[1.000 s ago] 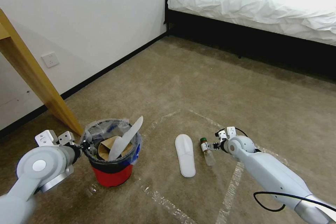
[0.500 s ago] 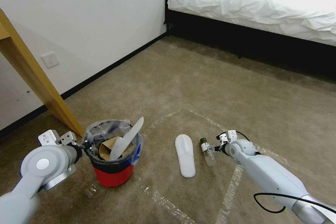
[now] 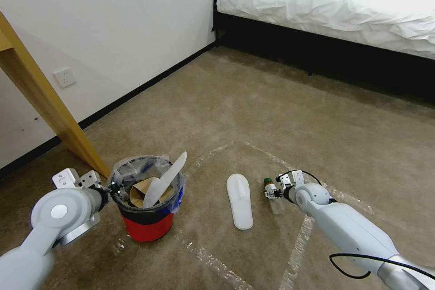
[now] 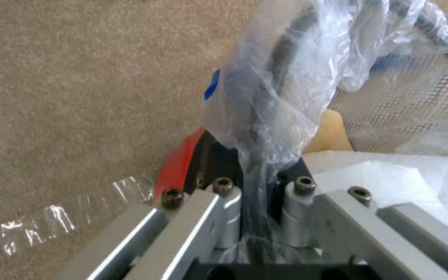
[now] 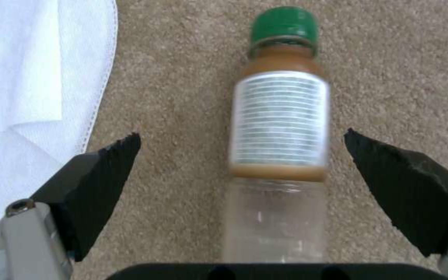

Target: Pick up the trash bin and place the garbage on the floor into it.

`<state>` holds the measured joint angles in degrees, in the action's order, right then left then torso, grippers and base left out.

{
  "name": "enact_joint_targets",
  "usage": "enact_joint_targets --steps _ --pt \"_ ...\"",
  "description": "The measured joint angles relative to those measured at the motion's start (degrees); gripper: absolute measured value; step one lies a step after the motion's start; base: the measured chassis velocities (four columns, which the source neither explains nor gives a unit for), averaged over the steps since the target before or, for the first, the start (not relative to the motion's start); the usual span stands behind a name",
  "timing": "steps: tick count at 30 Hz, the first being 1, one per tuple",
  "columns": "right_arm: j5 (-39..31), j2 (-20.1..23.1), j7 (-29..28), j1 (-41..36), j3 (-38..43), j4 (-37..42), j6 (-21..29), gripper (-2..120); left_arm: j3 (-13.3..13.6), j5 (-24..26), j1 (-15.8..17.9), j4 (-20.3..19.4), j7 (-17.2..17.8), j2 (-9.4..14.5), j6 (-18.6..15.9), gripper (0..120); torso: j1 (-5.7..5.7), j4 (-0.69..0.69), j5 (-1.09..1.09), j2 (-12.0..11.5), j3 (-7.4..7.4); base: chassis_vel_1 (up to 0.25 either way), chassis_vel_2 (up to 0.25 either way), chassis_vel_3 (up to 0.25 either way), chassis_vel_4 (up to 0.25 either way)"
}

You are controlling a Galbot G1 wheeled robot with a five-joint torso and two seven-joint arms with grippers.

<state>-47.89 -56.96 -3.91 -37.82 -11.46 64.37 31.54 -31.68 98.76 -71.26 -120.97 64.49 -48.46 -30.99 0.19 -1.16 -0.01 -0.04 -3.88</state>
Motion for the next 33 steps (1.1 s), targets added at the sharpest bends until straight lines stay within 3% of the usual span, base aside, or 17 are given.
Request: enact_joint_targets --steps 33 --pt "0.56 -0.42 -1.48 -0.98 0.66 -3.10 -1.31 100 -0.13 -0.65 -0.63 -0.90 0.01 -0.23 0.11 4 0.00 0.00 0.00 0.00 0.00 0.000 0.000 0.000 0.000"
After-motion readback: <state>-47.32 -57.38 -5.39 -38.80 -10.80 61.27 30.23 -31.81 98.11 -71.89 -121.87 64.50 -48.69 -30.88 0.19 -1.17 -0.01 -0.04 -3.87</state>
